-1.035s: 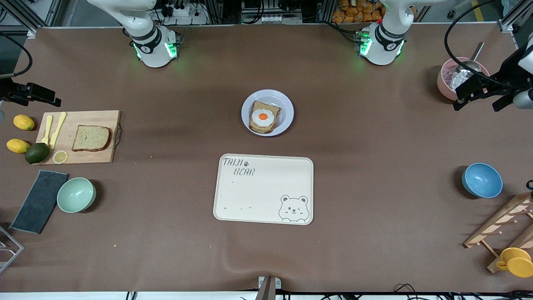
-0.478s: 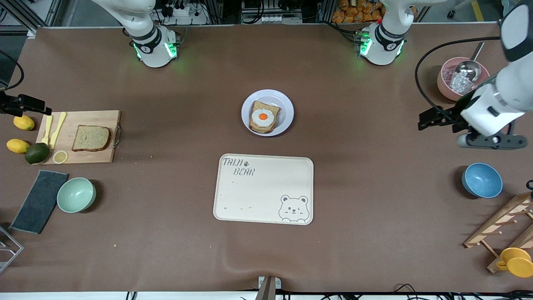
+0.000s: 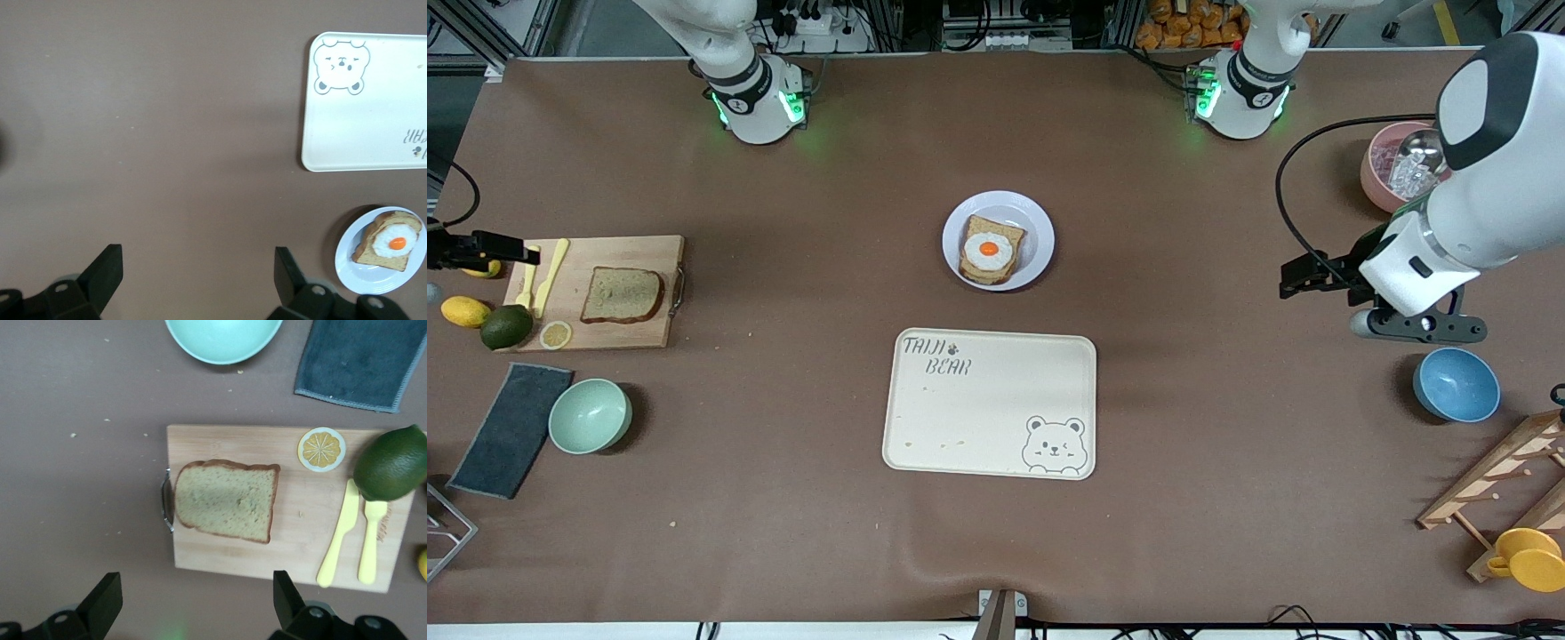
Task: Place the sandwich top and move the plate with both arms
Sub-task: 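Lower the right gripper and grasp the bread slice on the board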
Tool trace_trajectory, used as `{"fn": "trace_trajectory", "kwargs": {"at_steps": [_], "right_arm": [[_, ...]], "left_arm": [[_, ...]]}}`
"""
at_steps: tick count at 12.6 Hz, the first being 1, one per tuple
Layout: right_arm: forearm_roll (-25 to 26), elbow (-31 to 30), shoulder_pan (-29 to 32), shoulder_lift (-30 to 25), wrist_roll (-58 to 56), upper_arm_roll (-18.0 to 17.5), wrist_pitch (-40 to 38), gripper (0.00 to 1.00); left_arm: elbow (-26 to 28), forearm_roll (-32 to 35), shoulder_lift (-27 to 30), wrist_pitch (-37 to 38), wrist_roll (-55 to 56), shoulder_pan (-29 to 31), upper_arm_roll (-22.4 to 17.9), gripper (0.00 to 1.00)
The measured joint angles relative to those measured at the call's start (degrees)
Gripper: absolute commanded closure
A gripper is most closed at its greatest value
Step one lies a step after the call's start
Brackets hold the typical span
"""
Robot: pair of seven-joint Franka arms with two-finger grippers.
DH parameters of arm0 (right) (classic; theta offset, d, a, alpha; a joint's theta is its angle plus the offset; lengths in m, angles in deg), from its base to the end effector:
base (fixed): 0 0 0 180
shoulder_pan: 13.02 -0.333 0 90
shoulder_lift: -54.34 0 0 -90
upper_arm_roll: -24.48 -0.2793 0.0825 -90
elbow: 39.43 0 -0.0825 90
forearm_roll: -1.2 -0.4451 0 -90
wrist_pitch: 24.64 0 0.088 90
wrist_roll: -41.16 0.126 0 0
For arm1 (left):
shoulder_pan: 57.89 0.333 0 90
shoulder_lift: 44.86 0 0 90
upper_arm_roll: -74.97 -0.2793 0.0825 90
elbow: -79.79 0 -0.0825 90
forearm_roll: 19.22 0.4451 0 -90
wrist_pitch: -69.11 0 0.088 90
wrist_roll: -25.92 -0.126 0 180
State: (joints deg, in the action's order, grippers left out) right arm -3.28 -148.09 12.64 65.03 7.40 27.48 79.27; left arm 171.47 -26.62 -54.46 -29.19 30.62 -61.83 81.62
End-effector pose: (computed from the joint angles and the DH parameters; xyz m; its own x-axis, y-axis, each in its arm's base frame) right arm 0.5416 -0.2867 0.3014 0.9789 0.0773 -0.1890 0.0394 -0.9797 -0.1966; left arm 0.6487 -0.1324 0.4600 0.9944 -0.0840 -0.0642 -0.0743 -0.9873 0.1407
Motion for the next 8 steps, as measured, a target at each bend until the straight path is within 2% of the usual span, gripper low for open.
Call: {"fn": "trace_trajectory", "kwargs": {"at_steps": [2, 4, 8], "right_arm": [[-3.2, -5.6, 3.2, 2.4, -4.4, 0.0, 8.4, 0.01], [-4.3, -9.6, 5.0, 4.4, -6.1, 0.0, 13.9, 0.05], [-5.8, -10.6, 5.6, 7.9, -6.4, 0.0, 17.7, 0.17]], "left_arm": [[0.9, -0.6, -0.1, -2.3, 0.0, -0.6, 1.0, 0.0], [1.0, -0.6, -0.1, -3.4, 0.1, -2.0, 1.3, 0.0], [1.0, -0.6, -0.1, -3.7, 0.1, -2.6, 1.8, 0.0]]}}
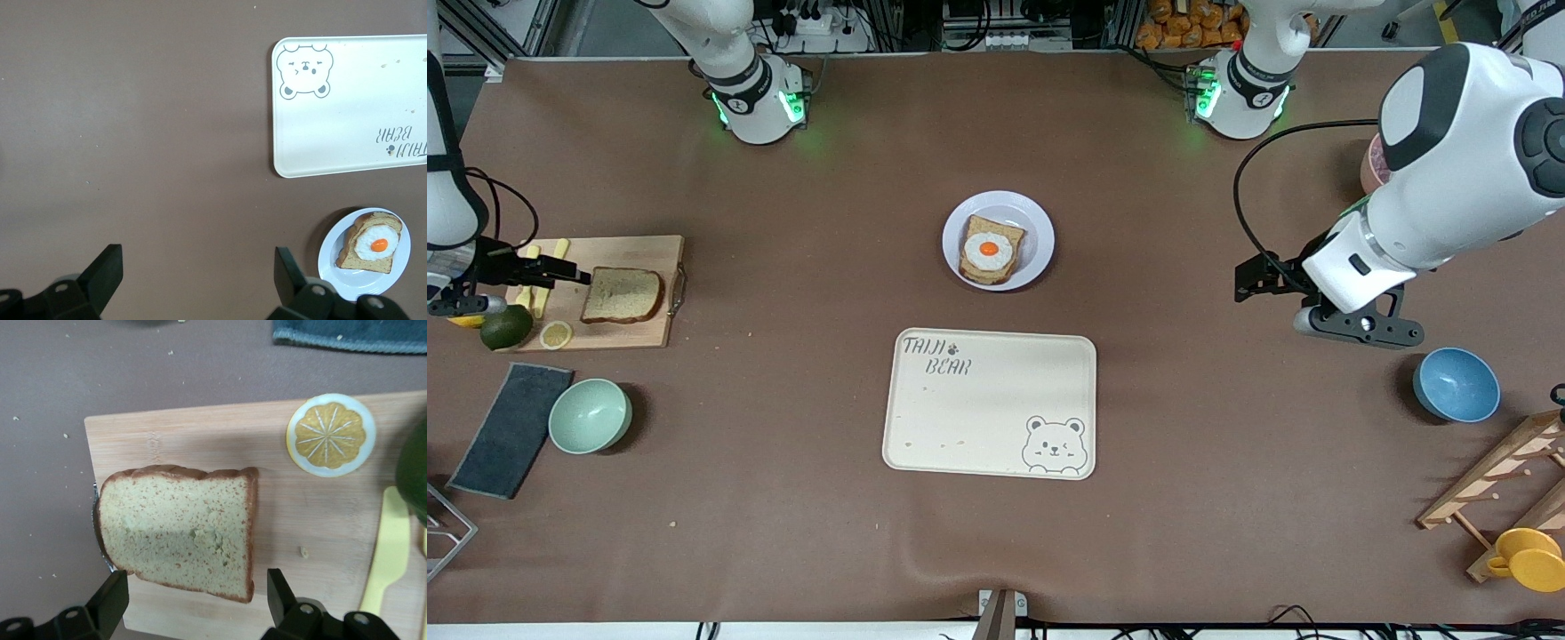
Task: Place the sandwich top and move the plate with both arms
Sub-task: 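Lower the right gripper and grasp the bread slice on the board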
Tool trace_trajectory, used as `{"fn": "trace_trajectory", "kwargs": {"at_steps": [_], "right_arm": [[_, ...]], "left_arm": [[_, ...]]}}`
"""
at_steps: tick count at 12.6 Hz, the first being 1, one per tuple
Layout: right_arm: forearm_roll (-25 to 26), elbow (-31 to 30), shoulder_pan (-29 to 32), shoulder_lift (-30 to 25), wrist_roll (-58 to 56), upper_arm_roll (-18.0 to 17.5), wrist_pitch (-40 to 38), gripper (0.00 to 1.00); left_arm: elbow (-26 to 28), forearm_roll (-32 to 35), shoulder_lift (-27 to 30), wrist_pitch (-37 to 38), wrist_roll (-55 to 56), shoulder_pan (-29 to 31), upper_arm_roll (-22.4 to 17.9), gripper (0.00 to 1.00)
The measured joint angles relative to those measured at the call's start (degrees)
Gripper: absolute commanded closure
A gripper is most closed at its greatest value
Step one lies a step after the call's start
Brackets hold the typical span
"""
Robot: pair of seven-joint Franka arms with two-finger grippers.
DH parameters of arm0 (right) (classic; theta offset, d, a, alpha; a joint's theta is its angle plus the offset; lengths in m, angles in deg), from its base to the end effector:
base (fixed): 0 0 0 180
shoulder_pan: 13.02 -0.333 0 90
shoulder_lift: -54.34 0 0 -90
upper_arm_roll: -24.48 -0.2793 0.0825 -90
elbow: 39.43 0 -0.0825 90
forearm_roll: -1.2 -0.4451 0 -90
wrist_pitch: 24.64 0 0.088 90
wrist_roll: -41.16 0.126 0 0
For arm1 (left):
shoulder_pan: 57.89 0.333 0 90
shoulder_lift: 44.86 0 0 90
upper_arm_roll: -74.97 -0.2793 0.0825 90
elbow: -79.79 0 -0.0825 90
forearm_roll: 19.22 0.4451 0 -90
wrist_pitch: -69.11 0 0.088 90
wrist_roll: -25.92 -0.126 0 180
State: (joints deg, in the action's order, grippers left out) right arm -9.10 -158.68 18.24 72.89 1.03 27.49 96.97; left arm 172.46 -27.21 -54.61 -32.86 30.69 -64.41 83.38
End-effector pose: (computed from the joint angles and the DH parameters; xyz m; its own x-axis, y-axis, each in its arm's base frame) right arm 0.4824 -0.3172 0.1524 0.9888 0.0067 -0.1491 -0.0329 -0.9647 -0.2614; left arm 0.6429 -0.1820 0.4550 0.9889 -0.1471 -0.0220 -0.1418 -0.9770 0.1590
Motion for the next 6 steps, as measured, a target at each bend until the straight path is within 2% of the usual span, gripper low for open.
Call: {"fn": "trace_trajectory", "kwargs": {"at_steps": [2, 4, 6], "right_arm": [[-1.0, 0.0, 0.3, 1.6, -1.9, 0.0, 2.5, 0.25], [-1.9, 0.0, 1.0, 3.6, -3.4, 0.0, 4.6, 0.39], [-2.9, 0.0, 1.4, 5.0, -4.0, 0.0, 5.1, 0.45]], "left_arm": [[0.0, 0.0, 0.0, -0.1, 0.0, -0.1, 0.4, 0.0], [0.1, 0.0, -0.1, -0.1, 0.0, -0.1, 0.4, 0.0], [0.1, 0.0, -0.5, -0.1, 1.3, -0.9, 0.5, 0.0]]}}
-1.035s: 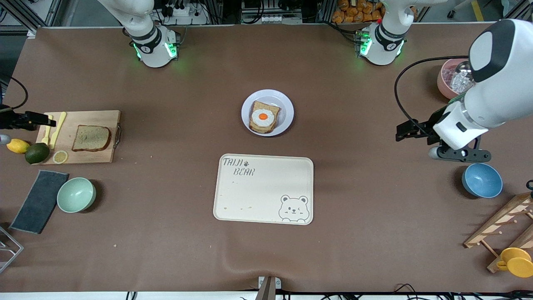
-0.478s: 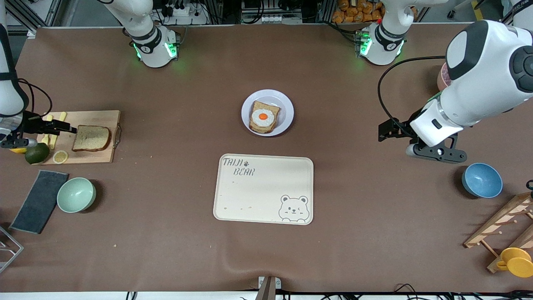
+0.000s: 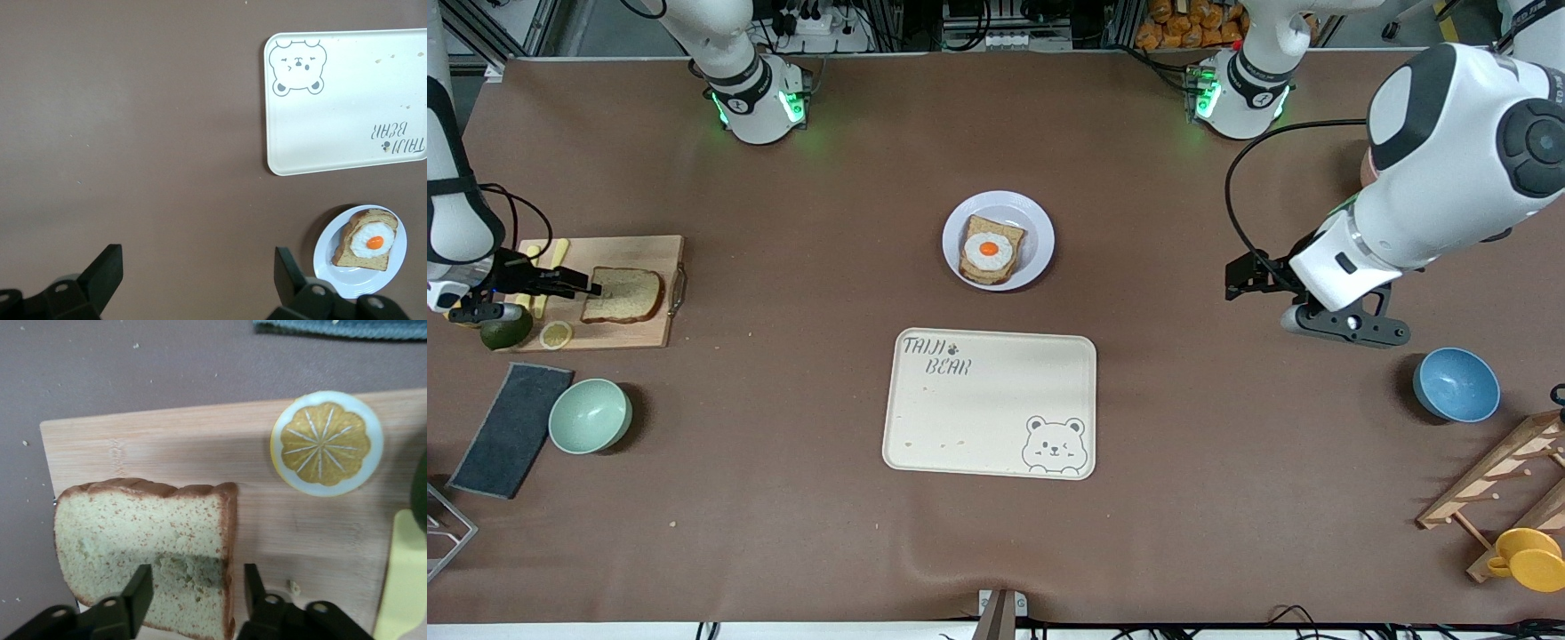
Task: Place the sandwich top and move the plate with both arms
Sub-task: 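Lower the right gripper and grasp the bread slice on the board, then lift the bread slice with the right gripper and carry it toward the plate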
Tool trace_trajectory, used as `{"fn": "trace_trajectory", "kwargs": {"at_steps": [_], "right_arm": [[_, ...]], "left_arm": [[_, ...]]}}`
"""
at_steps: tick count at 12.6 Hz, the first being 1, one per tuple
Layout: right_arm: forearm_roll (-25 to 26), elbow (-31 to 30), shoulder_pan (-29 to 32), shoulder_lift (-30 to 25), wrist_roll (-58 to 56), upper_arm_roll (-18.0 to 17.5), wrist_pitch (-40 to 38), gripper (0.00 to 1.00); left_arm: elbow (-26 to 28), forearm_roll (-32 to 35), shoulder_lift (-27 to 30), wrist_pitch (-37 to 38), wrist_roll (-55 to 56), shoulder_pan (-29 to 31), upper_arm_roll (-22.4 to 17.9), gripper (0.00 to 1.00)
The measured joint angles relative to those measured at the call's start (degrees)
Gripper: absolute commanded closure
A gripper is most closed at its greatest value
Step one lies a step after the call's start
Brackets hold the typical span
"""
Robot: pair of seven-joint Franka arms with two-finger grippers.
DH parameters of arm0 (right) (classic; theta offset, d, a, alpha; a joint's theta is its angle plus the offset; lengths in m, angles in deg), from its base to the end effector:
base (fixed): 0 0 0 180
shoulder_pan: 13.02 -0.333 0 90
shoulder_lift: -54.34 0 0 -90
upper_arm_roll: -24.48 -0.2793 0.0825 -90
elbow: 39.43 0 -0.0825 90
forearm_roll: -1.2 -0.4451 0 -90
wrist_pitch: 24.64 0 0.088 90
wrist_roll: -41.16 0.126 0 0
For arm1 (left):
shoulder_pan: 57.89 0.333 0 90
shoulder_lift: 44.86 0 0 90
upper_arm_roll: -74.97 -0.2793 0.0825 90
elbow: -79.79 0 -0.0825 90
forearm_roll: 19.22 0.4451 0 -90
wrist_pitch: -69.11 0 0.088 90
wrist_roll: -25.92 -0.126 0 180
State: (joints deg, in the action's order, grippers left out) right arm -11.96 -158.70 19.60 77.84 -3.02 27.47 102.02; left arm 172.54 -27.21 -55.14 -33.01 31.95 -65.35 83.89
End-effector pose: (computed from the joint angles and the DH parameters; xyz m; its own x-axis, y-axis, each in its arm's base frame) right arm 0.4707 -0.3263 0.1072 0.9926 0.0052 -0.1215 -0.0294 -0.9590 -0.2820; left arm 0.6394 -0.1981 0.4485 0.9881 -0.1501 -0.0336 -0.1430 -0.9767 0.1602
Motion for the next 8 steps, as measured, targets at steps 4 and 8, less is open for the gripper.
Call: {"fn": "trace_trajectory", "kwargs": {"at_steps": [4, 8], "right_arm": [[-0.5, 0.0, 0.0, 1.2, -0.1, 0.0, 1.4, 0.62], [-0.5, 0.1, 0.1, 1.9, -0.1, 0.0, 2.1, 1.0]], "left_arm": [[0.1, 0.0, -2.4, -0.2, 0.8, -0.6, 0.1, 0.0], [-0.2, 0.0, -3.4, -1.3, 0.8, -0.4, 0.0, 0.0]]}}
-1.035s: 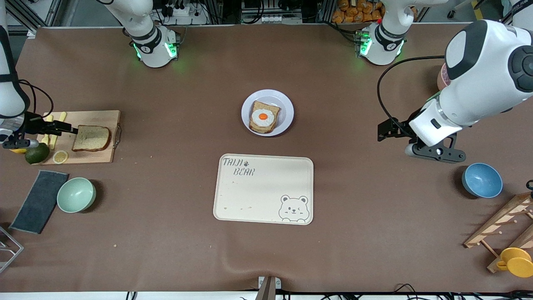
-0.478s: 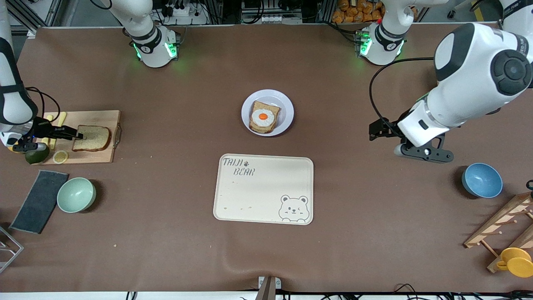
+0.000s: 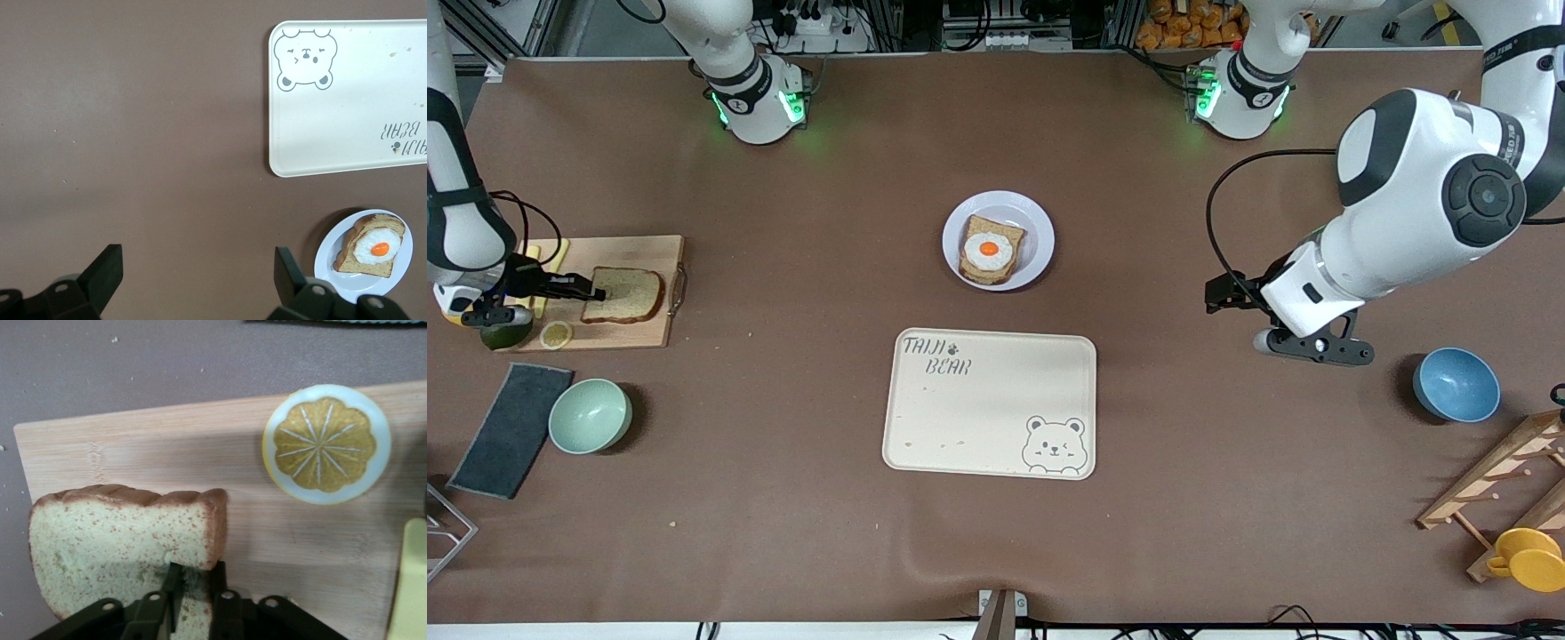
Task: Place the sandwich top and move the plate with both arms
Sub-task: 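Lift the bread slice with the right gripper and carry it toward the plate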
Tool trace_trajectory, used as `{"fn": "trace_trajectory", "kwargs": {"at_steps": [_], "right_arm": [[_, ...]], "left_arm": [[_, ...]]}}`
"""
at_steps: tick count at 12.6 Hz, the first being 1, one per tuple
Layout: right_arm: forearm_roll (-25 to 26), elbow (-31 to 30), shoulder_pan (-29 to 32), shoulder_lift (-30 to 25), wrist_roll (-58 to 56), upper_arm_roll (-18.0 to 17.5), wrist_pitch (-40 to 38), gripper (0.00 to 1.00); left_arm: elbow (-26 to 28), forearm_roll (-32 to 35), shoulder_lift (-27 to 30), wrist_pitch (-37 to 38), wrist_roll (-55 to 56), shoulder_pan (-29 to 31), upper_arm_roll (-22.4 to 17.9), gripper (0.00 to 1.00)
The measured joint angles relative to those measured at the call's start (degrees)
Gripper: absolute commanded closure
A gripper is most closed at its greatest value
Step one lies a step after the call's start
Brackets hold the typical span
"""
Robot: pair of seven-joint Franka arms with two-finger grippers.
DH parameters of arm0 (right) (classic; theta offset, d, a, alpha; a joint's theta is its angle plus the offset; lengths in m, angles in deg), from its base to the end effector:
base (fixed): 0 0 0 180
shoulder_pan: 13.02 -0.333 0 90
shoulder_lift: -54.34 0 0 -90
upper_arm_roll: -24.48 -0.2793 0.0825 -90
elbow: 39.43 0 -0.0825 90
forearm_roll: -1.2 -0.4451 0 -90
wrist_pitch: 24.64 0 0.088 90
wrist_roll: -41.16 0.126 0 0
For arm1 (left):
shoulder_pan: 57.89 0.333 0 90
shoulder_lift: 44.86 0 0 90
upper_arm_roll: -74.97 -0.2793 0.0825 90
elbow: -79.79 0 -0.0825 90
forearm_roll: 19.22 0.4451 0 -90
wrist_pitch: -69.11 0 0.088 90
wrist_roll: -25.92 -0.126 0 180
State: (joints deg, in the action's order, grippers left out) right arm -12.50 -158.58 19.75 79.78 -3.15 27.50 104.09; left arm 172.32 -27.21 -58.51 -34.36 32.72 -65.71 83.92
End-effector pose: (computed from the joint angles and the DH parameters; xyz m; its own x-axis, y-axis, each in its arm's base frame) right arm 0.4676 -0.3277 0.0904 0.9928 -0.0079 -0.1196 -0.0411 -0.9597 -0.2779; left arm 0.6473 -0.2037 0.4134 0.9879 -0.1397 -0.0676 -0.1272 -0.9784 0.1630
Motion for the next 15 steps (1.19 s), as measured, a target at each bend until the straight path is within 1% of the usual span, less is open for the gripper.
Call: {"fn": "trace_trajectory", "kwargs": {"at_steps": [4, 5, 8, 10, 13, 15], "right_arm": [[0.0, 0.2, 0.0, 0.0, -1.1, -0.2, -0.4, 1.0], [0.0, 0.6, 0.0, 0.0, -1.2, -0.5, -1.9, 1.0], [0.0, 4.9, -0.9, 0.0, -1.2, -1.9, -11.3, 1.0], [-0.2, 6.9, -3.0, 0.0, -1.2, -2.1, -14.6, 1.0], [-0.6, 8.6, -7.1, -0.1, -0.1, -2.3, -19.8, 1.0], [-0.8, 10.0, -10.4, -0.5, 2.9, -2.8, -23.5, 1.0]], "left_arm": [[-0.4, 0.0, 0.0, -0.6, 0.0, 0.3, -0.1, 0.0], [-0.4, 0.0, 0.0, -0.9, 0.0, 0.4, -0.2, 0.0], [-0.3, 0.0, -0.1, -0.9, 0.4, 0.4, -0.2, 0.0], [0.0, -0.4, -0.5, -0.9, 0.4, 0.3, -0.1, 0.0], [0.3, -4.8, -1.3, -1.0, 0.2, 0.7, -0.1, 0.0], [1.6, -7.3, -1.4, -1.0, -2.2, 1.5, -0.1, 0.0]]}}
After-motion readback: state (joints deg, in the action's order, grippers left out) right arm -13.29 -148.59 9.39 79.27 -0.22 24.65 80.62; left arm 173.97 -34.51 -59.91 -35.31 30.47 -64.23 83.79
